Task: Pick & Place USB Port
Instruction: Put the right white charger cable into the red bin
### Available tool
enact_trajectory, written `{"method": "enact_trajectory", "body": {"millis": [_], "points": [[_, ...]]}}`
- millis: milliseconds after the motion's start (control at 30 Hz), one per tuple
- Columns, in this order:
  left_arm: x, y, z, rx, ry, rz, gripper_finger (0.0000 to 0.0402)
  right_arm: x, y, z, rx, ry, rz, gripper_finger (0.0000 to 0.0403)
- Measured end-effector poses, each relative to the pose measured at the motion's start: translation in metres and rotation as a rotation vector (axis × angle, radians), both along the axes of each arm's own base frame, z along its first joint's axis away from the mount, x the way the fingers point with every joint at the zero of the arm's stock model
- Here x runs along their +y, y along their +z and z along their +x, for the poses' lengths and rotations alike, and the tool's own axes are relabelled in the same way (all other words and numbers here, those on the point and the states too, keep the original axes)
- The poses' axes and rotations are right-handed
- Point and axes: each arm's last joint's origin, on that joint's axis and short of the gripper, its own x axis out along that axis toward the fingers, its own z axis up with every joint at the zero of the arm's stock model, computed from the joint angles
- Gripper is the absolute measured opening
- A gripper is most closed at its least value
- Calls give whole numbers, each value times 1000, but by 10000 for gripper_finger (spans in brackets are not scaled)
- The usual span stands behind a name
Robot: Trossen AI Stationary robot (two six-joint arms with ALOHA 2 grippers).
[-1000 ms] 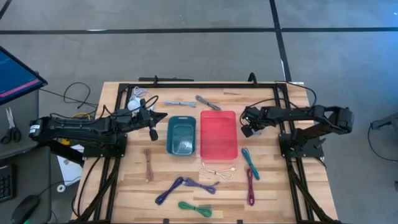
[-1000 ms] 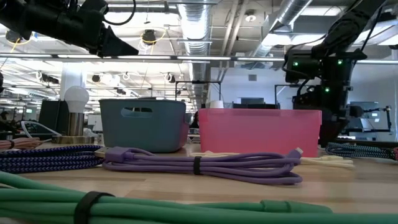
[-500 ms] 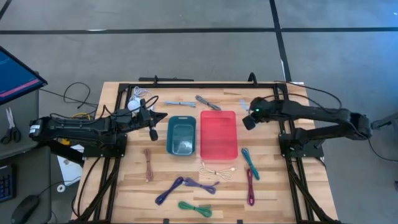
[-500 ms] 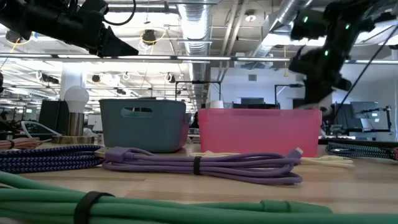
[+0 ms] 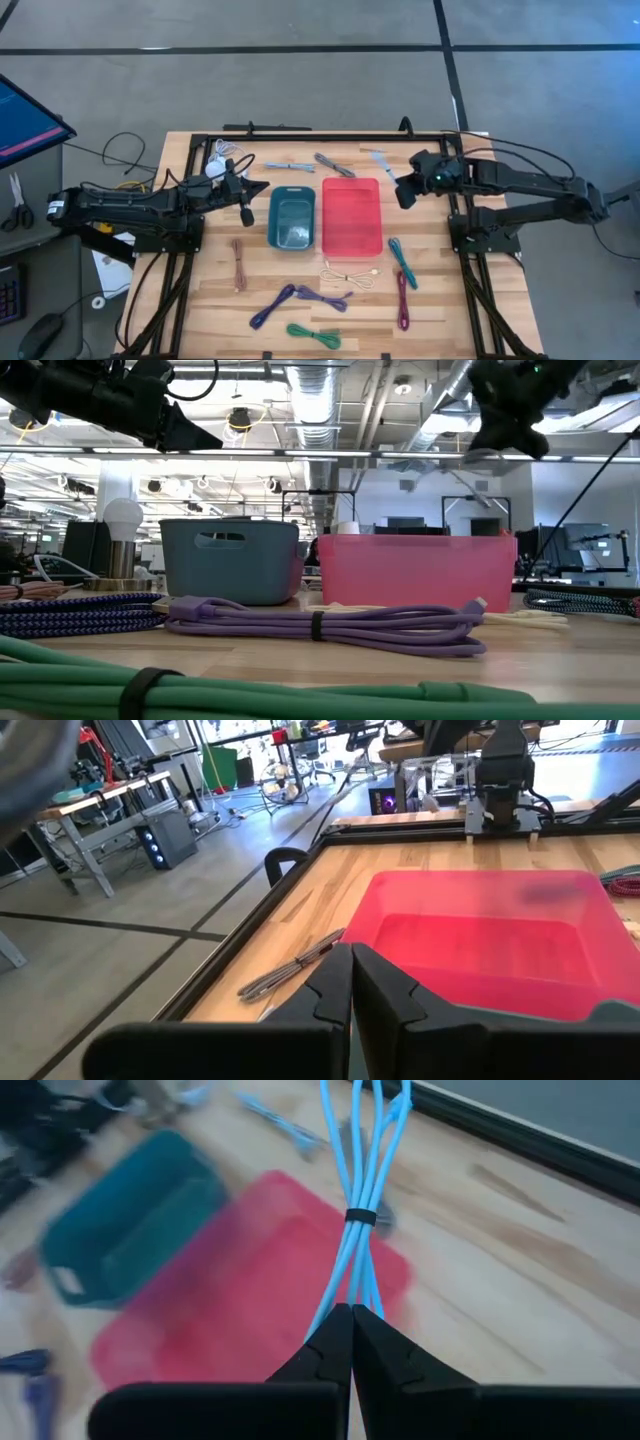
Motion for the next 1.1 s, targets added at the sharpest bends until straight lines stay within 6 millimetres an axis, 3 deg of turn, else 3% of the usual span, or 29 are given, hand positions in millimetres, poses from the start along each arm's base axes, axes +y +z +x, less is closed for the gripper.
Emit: {"method": "enact_trajectory", "body": {"millis": [133,333,567,1100], "points": [[0,0,0,0,0,0,11,12,0,13,16,53,26,0],[0,0,0,0,0,0,11,27,-19,37,90,98,63,0],[0,0,0,0,0,0,11,40,-35,72,63,163,55,0],[0,0,0,0,0,0,11,51,-88,109,203,217,141,0]]}}
